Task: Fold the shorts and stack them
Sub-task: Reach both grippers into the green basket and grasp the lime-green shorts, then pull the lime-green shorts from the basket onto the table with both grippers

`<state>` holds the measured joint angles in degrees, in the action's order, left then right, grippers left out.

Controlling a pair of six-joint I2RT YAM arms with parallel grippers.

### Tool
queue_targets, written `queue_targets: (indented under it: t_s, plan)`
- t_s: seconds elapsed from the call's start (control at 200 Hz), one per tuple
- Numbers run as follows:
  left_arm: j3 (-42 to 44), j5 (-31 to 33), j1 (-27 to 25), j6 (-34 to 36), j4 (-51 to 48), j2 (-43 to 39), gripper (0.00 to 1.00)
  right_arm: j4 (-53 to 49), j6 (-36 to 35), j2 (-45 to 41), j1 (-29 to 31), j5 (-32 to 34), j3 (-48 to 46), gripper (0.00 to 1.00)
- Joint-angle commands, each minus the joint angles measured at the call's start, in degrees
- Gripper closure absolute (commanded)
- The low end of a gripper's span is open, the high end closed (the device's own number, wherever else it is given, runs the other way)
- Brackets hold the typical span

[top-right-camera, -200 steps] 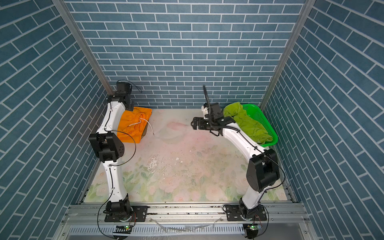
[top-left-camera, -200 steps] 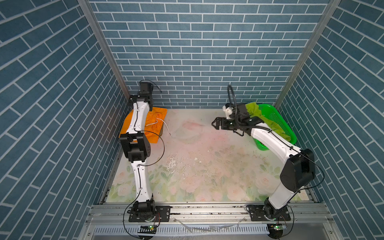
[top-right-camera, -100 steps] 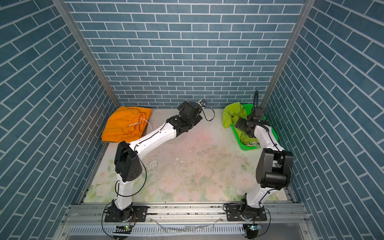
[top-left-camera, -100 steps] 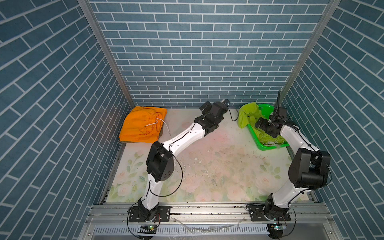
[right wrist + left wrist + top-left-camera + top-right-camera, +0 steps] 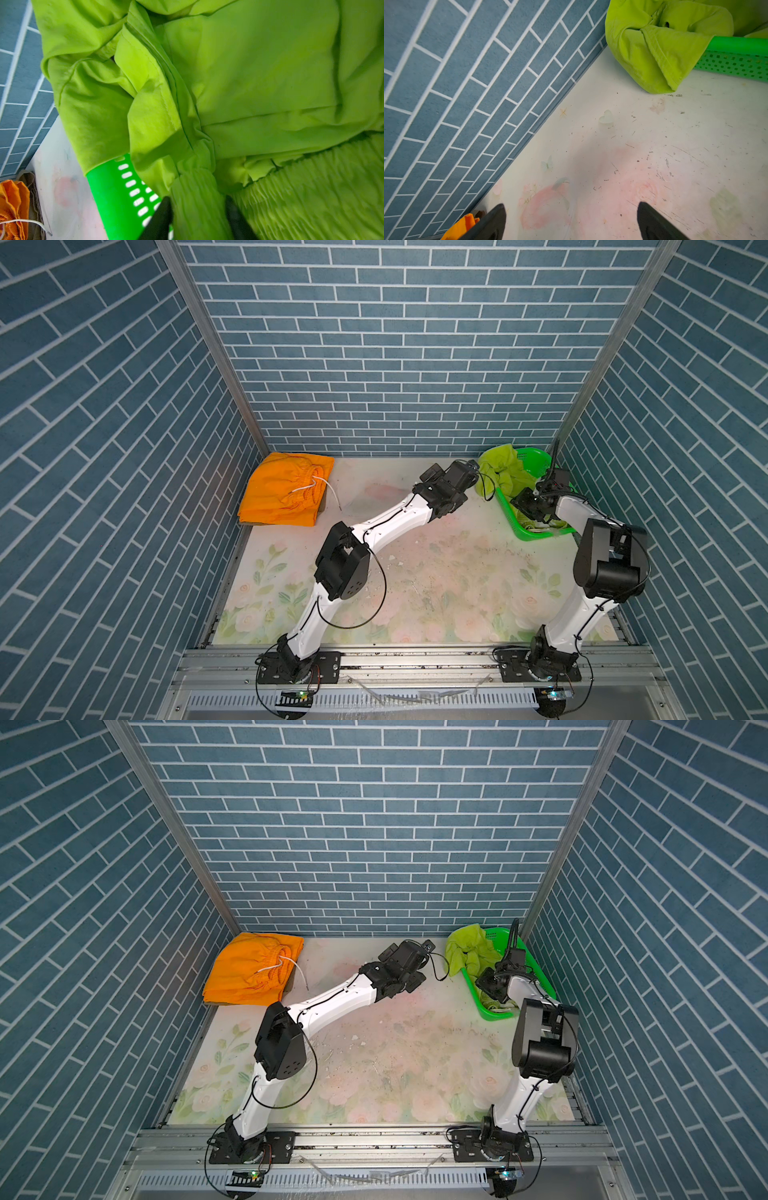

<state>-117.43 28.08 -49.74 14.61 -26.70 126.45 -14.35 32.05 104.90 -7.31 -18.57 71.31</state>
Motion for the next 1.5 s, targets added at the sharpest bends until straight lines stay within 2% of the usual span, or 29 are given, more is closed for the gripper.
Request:
queue_targets:
  t_s: [0.0,0.04,0.22,0.325,0.4,0.605,0.695,0.765,0.84,0.875,0.955,1.075,1.12,1.34,1.495]
  plan:
    - [-1.47,-1.25,0.08,-2.64,-3.95,-1.69,0.00,1.79,1.51,-0.84,-0.32,-1.99,1.02,0.92]
    - [-1.72,-1.18,0.16,-2.81,-4.36,-1.85,0.00,1.31,1.59,-1.95,-0.25,-2.32,2.03,1.00]
    - [-2.20,-3.37,2.18,-6.38,-5.32,-4.57,0.00,-2.66,2.62,-7.37,0.33,-2.79,11.23,1.00]
    - [-0.91,-6.94,5.27,-10.88,-5.71,-7.74,0.00,-6.21,2.34,-9.64,3.54,-2.79,18.86,1.00]
    - [2.06,-8.74,7.90,-14.07,-4.38,-11.35,0.00,-9.83,0.64,-9.89,8.75,-2.50,26.74,1.00]
    - [14.59,-8.99,15.63,-21.29,-0.26,-25.41,0.01,-21.91,-7.17,-2.51,30.31,-3.23,54.84,1.00]
    - [23.76,-10.65,20.29,-25.76,3.05,-33.35,0.00,-23.59,-7.19,1.75,35.89,-5.80,58.68,1.00]
    - [30.33,-11.80,23.51,-28.33,4.88,-38.94,0.00,-23.92,-6.58,5.15,38.85,-8.24,57.30,1.00]
    - [35.37,-12.19,26.10,-29.96,4.85,-42.76,0.01,-23.71,-5.61,8.17,40.72,-8.82,53.21,0.67]
    - [37.34,-12.10,26.81,-30.49,4.48,-44.19,0.00,-22.50,-4.79,8.90,40.89,-9.34,50.84,0.55]
    - [42.27,-12.84,27.94,-32.51,4.42,-47.35,0.00,-19.18,-3.58,8.34,40.93,-10.05,44.11,0.36]
    - [49.02,-15.52,28.99,-35.22,5.60,-51.38,0.00,-16.72,-5.06,3.74,40.19,-8.21,33.87,0.14]
    - [50.55,-16.57,28.99,-35.77,5.54,-51.95,0.00,-16.34,-5.73,1.74,39.61,-7.48,29.97,0.02]
    - [55.84,-26.58,28.55,-39.97,7.52,-49.63,0.00,-10.12,-5.42,-5.53,35.68,-4.02,6.41,0.01]
    - [54.30,-29.35,23.62,-40.47,8.99,-43.09,0.00,-5.29,-4.18,-8.03,32.99,-3.11,-3.60,0.01]
